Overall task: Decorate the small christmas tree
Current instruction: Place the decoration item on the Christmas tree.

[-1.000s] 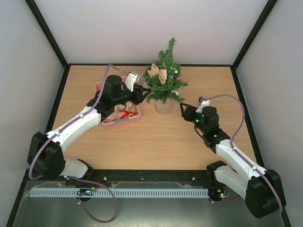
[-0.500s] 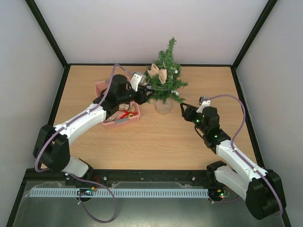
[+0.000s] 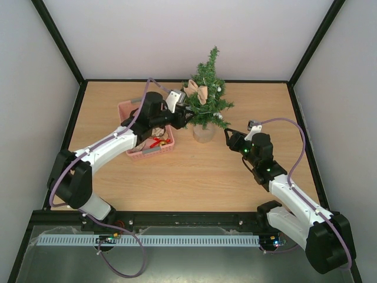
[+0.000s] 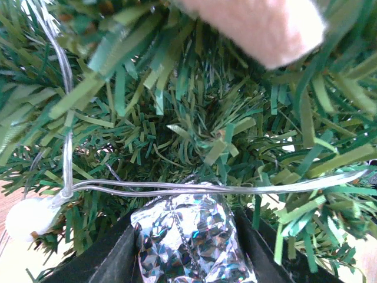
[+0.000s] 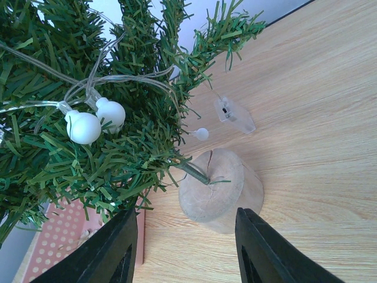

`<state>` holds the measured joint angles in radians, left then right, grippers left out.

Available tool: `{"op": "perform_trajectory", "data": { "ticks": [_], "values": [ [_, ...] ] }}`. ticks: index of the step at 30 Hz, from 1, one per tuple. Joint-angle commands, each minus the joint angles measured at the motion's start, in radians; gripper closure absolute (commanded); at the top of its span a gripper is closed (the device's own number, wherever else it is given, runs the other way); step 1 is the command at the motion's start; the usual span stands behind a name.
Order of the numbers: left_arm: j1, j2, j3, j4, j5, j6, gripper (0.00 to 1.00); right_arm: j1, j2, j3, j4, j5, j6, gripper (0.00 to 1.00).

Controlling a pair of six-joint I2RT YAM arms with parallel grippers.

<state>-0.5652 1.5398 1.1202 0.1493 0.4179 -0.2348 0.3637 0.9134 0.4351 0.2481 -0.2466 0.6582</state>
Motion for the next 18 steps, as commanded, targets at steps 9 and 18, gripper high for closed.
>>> {"op": "perform_trajectory", "data": {
  "ticks": [9,18],
  "values": [
    [-0.028,0.04,0.037,0.06,-0.025,0.027,0.58,-0.003,0.003,0.008,0.017,0.013,-0.002,0.55],
    [-0.035,0.042,0.043,0.032,-0.052,0.045,0.55,-0.002,-0.003,0.009,0.019,0.015,-0.004,0.55]
  ]
}}
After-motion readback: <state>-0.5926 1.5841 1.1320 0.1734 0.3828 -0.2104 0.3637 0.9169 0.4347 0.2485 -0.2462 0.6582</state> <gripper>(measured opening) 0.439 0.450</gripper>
